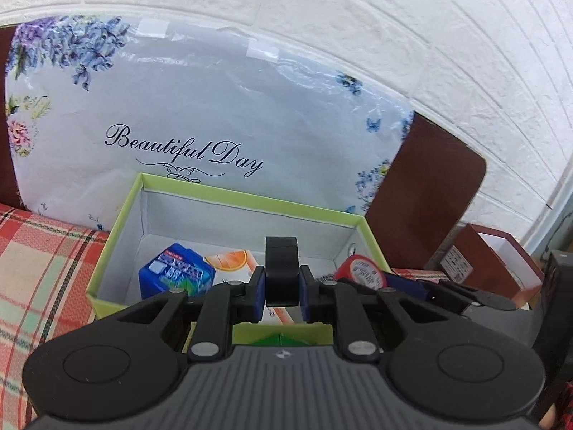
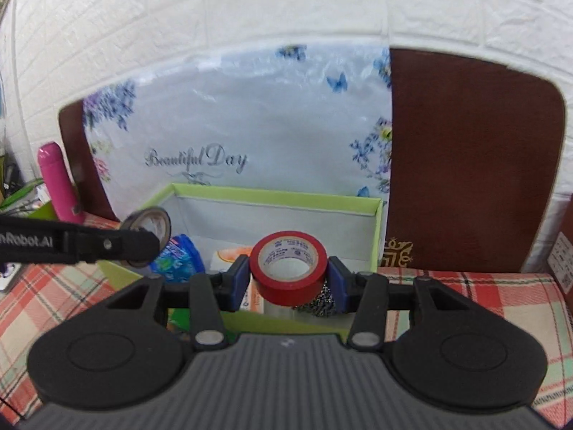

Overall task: Organize objects
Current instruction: 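Carry both tape rolls into the lime-green box and open both tools, then move left tool to silver-blue long box while right tool reaches green box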

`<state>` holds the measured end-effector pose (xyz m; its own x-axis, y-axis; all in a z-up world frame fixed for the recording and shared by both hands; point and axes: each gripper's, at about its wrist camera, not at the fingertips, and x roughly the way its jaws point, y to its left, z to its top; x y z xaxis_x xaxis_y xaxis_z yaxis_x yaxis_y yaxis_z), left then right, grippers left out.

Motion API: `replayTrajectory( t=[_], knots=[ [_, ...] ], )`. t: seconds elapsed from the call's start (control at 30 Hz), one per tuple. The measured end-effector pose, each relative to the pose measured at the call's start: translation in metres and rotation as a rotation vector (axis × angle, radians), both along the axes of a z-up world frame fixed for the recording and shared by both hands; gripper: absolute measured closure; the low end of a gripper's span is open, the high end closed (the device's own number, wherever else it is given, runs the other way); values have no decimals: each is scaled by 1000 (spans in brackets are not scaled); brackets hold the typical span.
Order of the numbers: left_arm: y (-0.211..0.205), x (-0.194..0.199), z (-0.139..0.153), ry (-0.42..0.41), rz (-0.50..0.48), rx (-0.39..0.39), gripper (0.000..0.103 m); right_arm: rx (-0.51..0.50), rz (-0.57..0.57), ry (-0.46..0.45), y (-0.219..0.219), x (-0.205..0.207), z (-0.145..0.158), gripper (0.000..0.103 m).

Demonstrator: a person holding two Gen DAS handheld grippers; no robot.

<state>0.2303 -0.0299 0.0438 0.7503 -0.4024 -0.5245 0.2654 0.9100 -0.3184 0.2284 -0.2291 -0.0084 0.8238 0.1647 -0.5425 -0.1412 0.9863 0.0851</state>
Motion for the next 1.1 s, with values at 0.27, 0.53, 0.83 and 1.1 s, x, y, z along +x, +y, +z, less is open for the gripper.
replayTrajectory(
  t=[0.27,0.53,0.83,1.1],
  knots=[
    [-2,40,-18,-14,73,24,29,-41,41,70,17,47,-20,38],
    [29,-1,-16,-8,119,-21,26,-44,-64,-182,-8,-28,7,0],
    [25,-92,-12,-1,64,30,26,48,-67,-168,-20,-120,3,0],
    [25,-152,-38,34,45,44,26,94,-68,-89,-10,-184,-26,0]
  ],
)
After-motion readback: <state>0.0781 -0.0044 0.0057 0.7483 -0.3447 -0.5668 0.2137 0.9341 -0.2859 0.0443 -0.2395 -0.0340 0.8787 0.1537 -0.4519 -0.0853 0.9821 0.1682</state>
